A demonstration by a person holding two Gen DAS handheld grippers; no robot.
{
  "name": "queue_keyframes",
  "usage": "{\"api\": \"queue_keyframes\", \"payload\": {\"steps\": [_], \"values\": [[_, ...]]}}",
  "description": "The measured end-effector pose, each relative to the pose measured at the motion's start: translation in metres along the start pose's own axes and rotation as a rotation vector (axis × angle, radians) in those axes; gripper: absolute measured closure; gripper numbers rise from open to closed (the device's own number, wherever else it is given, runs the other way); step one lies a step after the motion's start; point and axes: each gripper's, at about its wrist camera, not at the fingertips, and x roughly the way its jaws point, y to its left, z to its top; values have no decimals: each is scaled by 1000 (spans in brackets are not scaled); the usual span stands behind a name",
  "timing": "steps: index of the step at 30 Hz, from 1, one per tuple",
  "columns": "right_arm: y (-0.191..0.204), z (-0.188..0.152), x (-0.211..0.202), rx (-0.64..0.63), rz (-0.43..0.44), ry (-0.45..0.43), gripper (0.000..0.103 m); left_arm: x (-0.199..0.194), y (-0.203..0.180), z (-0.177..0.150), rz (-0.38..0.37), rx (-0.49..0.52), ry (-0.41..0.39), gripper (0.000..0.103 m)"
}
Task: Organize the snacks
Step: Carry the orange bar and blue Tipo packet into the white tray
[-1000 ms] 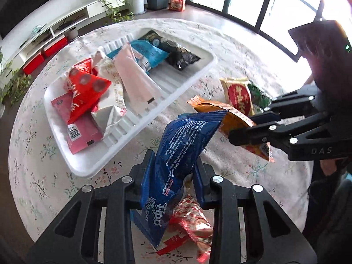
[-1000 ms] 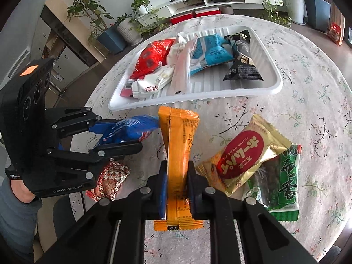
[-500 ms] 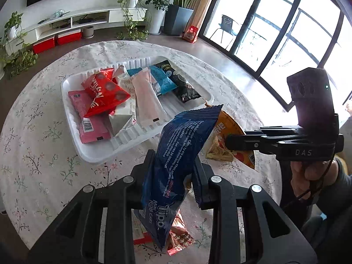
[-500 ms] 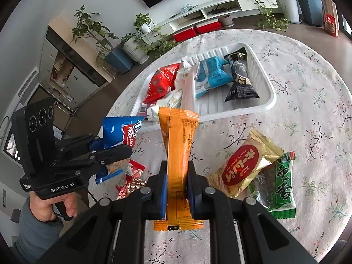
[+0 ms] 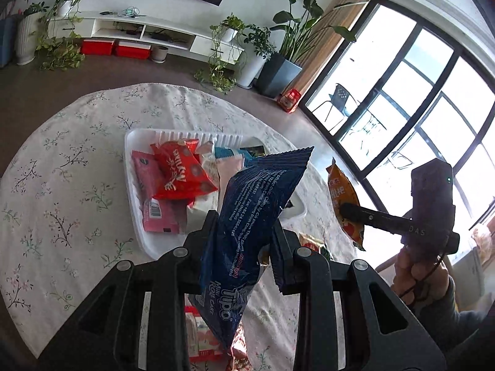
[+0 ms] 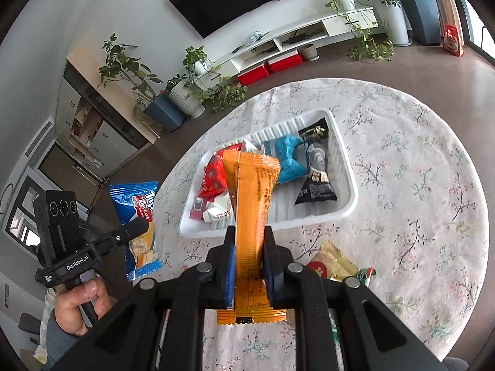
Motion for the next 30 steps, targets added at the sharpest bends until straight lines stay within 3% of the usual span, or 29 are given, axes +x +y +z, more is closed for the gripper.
{"api": "queue_keyframes", "payload": {"steps": [6, 11, 19, 30], "values": [[10, 40, 9, -30, -5, -21, 86, 22, -3, 35, -58, -80, -27, 75], [11, 64, 35, -39, -13, -2, 86, 64, -5, 57, -60, -118, 7, 75], [-9, 64, 96, -16, -71, 81, 86, 128, 13, 60, -14, -154, 72, 75], [-21, 59, 125, -12, -105, 106, 86, 155, 20, 53, 20, -144, 82, 75]]}}
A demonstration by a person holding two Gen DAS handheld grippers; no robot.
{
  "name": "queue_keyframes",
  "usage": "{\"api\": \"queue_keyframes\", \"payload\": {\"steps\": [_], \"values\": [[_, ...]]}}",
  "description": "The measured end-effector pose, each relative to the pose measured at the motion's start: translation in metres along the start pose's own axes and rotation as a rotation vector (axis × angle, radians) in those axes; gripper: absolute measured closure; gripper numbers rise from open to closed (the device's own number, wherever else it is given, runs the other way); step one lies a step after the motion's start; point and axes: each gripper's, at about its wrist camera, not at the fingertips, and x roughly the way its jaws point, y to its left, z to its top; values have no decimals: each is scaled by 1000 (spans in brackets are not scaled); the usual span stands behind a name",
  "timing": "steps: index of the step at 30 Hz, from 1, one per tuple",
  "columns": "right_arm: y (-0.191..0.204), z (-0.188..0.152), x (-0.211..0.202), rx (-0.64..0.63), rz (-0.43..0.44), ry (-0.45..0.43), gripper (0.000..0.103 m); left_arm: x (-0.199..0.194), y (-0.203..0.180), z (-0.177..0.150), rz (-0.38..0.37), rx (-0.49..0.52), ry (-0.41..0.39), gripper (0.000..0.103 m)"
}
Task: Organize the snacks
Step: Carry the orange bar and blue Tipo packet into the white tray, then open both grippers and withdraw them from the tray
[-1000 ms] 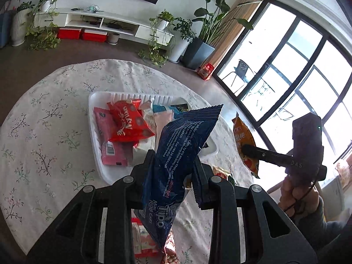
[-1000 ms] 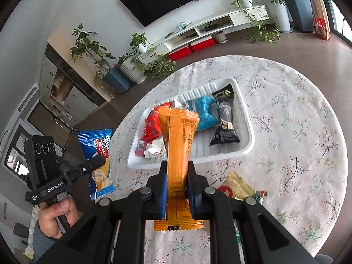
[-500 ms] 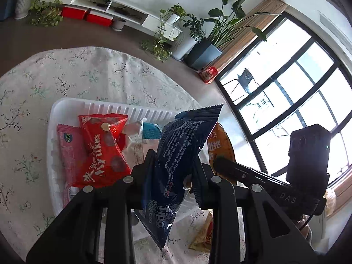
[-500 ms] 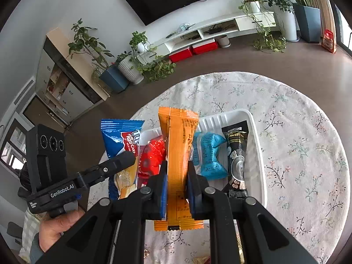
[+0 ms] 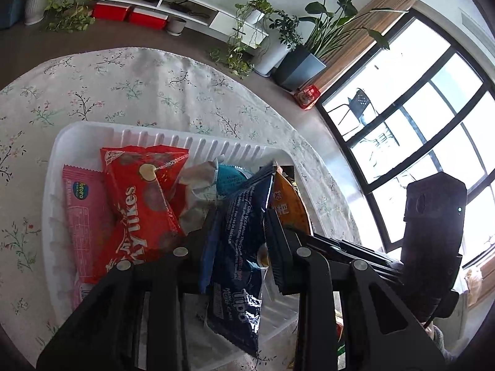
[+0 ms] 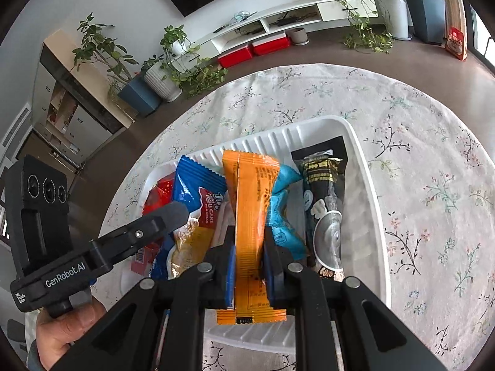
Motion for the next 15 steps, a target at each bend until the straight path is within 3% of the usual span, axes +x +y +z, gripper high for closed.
{"api": "queue_keyframes", "payload": {"steps": [13, 15], "values": [[-2, 0, 19, 4, -19, 19, 85, 14, 4, -1, 27, 16, 12, 75], [-3, 0, 18, 11, -18, 21, 84, 12, 3, -1, 42, 14, 6, 66]]}}
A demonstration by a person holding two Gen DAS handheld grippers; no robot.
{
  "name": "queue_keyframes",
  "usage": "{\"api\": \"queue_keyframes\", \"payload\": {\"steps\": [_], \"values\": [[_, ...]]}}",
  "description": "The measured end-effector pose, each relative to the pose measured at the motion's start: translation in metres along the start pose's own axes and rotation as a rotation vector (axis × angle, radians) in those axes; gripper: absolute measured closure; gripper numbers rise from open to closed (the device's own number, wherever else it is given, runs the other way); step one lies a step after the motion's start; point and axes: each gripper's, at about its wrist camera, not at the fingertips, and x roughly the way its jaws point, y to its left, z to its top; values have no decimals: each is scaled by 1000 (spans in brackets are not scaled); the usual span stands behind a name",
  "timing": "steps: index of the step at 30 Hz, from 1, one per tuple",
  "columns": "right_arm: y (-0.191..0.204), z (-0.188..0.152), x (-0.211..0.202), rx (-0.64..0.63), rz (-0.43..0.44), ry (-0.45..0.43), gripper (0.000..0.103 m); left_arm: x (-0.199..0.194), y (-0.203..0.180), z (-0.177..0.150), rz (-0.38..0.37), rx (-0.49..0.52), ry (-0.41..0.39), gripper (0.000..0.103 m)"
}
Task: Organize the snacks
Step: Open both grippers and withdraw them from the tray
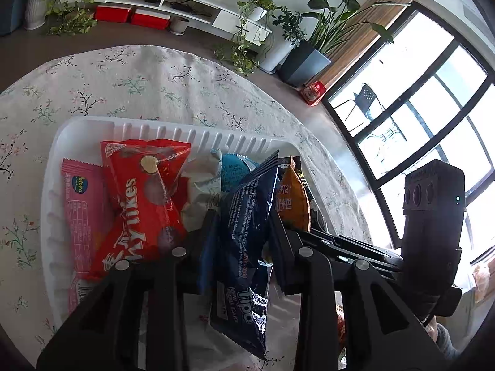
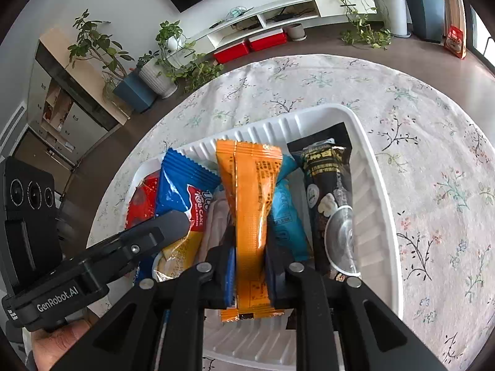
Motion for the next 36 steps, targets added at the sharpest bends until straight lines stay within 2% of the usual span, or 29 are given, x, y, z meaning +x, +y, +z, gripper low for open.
{"api": "queue_keyframes", "payload": {"steps": [1, 2, 3, 4, 5, 8, 11, 15, 17, 20, 24, 27, 29, 33, 36], "values": [[0, 0, -1, 3, -2, 0, 82, -2, -2, 0, 6, 4, -7, 59], [0, 0, -2, 7, -1, 0, 76, -6, -4, 0, 10, 10, -16, 46], [-1, -1, -3, 13, 0, -1, 70, -10, -6, 0, 14, 17, -26, 38], [-1, -1, -6, 18, -1, -8, 59, -13, -8, 1, 22, 22, -32, 34], [-1, -1, -9, 18, -5, -17, 53, -17, -10, 1, 28, 25, -37, 29], [0, -3, -20, 10, -5, -36, 51, -33, -13, 0, 30, 16, -62, 22], [3, -5, -38, 10, 4, -62, 45, -61, -16, -4, 35, 11, -106, 1], [0, -16, -75, 31, 39, -125, 36, -112, -21, -17, 46, 26, -177, 0], [-5, -28, -96, 57, 79, -162, 28, -138, -26, -31, 49, 52, -217, 0], [-11, -53, -122, 81, 128, -196, 21, -171, -32, -62, 72, 94, -254, 0], [-15, -99, -145, 72, 138, -202, 20, -195, -29, -120, 102, 92, -271, 0], [-21, -138, -151, 77, 117, -189, 20, -198, -17, -164, 107, 30, -247, 0], [-26, -161, -153, 90, 100, -180, 20, -196, -15, -191, 140, 20, -219, 0], [-35, -192, -150, 112, 86, -142, 20, -173, -21, -232, 226, 70, -120, 0], [-43, -204, -147, 132, 55, -116, 20, -162, -30, -249, 272, 121, -94, 0]]}}
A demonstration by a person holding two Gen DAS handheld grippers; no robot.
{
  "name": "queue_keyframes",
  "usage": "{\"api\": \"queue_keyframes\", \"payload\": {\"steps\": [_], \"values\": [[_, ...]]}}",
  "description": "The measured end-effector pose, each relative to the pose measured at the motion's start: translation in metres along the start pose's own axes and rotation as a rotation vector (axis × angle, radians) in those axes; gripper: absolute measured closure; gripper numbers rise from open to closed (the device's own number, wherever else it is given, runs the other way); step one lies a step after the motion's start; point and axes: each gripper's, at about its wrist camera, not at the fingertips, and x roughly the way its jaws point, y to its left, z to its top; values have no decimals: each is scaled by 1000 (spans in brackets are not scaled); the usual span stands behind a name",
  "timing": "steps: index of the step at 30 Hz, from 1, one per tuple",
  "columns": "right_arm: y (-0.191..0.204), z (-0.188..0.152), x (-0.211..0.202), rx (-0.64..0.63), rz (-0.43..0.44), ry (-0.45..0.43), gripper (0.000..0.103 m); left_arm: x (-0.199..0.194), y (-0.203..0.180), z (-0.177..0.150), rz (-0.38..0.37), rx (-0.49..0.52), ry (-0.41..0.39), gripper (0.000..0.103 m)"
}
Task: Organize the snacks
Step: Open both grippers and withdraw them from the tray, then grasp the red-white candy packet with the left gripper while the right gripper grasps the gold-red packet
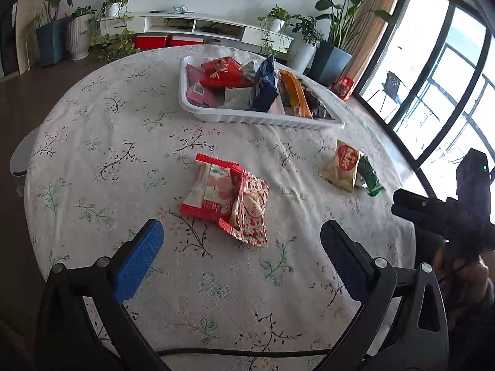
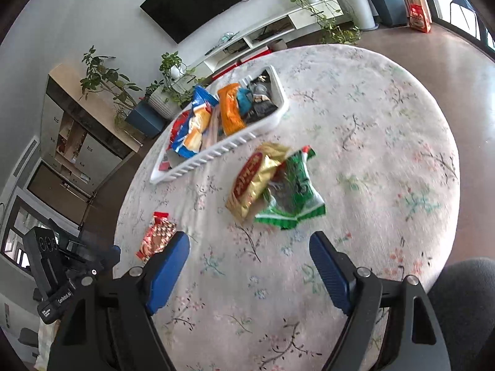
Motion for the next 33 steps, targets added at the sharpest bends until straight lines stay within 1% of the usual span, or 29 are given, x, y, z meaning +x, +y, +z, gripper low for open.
{"api": "queue_keyframes", "payload": {"steps": [3, 5, 7, 8, 12, 17, 19, 21, 23, 25, 26, 29, 30, 32, 33], "values": [[-5, -5, -2, 13, -16, -4, 21, 3, -6, -2, 26, 33, 6, 0], [-4, -7, -5, -3, -21, -18, 21, 4, -8, -1, 43, 48, -1, 0], [-1, -9, -9, -23, -28, -32, 21, 6, -6, 2, 56, 57, 7, 0], [1, -10, -9, -31, -29, -36, 22, 7, -4, 9, 56, 60, 12, 0], [4, -13, -3, -36, -20, -20, 22, 15, -9, 13, 74, 126, 33, 0], [11, -18, 2, -50, -16, 2, 24, 26, -18, 27, 60, 196, 42, 1], [13, -19, 1, -62, -19, -2, 24, 32, -21, 32, 45, 223, 54, 9], [15, -19, 1, -67, -20, -4, 24, 41, -25, 36, 34, 249, 89, 38], [14, -19, 2, -63, -20, -1, 24, 51, -26, 36, 28, 260, 119, 48], [12, -19, 3, -55, -21, 1, 24, 58, -22, 38, 42, 257, 136, 48], [11, -19, 3, -52, -21, 0, 24, 58, -18, 40, 46, 246, 131, 48], [9, -18, 0, -48, -17, -7, 25, 45, -2, 50, 33, 179, 77, 48], [9, -17, -1, -47, -15, -10, 25, 42, 3, 54, 42, 169, 72, 48], [8, -17, -1, -46, -14, -12, 25, 45, 11, 56, 71, 172, 100, 48], [8, -17, -1, -46, -12, -10, 25, 49, 15, 56, 73, 171, 123, 48]]}}
